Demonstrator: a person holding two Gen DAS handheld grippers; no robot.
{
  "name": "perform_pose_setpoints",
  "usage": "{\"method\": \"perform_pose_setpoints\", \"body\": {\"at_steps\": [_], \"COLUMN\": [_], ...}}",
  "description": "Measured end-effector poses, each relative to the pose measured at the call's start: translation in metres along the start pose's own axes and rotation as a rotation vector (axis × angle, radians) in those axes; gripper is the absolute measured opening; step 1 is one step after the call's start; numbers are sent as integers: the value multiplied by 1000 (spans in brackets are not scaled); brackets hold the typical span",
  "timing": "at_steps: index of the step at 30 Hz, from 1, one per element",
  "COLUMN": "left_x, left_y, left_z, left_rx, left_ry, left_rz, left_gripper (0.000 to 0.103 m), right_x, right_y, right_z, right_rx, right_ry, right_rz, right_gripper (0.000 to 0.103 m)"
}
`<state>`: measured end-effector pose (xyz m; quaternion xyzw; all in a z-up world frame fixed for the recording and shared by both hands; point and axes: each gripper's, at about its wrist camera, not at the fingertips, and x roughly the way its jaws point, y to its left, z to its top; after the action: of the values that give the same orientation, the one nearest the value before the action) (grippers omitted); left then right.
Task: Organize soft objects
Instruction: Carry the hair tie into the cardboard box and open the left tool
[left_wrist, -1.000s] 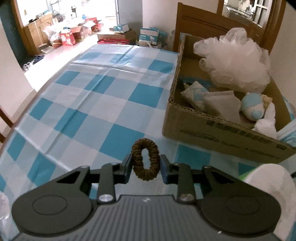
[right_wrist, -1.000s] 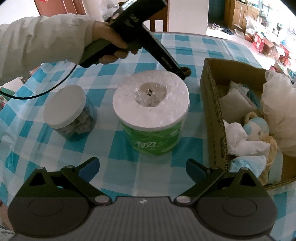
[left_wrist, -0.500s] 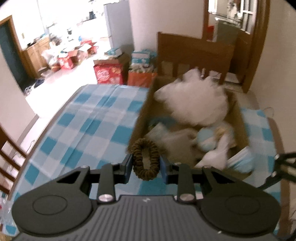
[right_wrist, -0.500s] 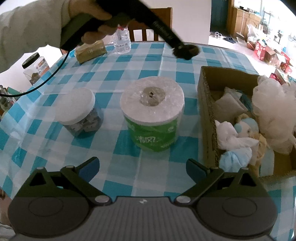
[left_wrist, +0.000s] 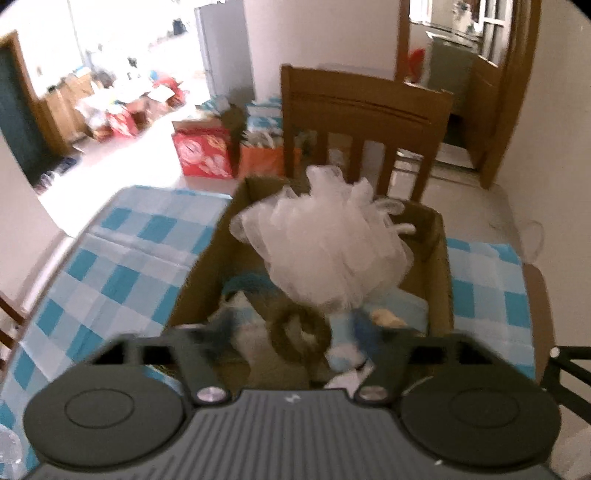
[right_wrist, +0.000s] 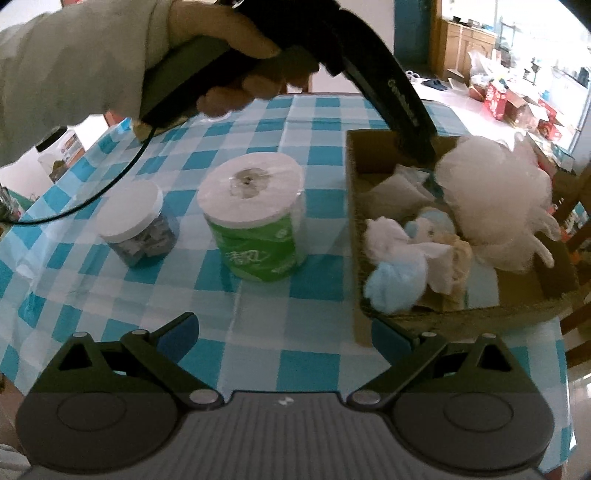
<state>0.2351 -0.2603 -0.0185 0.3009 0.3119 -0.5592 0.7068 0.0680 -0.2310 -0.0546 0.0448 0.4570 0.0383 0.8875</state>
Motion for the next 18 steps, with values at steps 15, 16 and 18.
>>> {"method": "perform_pose_setpoints", "body": {"at_steps": [15,16,18], "left_x": [-74,-80,-90], "left_y": [-32,-36,-47], "left_z": [-32,-35,-40], "left_rx": [-288,-307,-344], "left_ry": [58,61,75], "left_rz": [370,367,368], "left_gripper": [101,101,101], "right_x": [-18,-20,-24], "right_y": [-49,-55,-66], "right_z": [14,16,22], "right_rx": [84,102,151], "right_ry": [17,20,30], "right_rz": [-148,-179,-243], "right_gripper": [102,102,102]}}
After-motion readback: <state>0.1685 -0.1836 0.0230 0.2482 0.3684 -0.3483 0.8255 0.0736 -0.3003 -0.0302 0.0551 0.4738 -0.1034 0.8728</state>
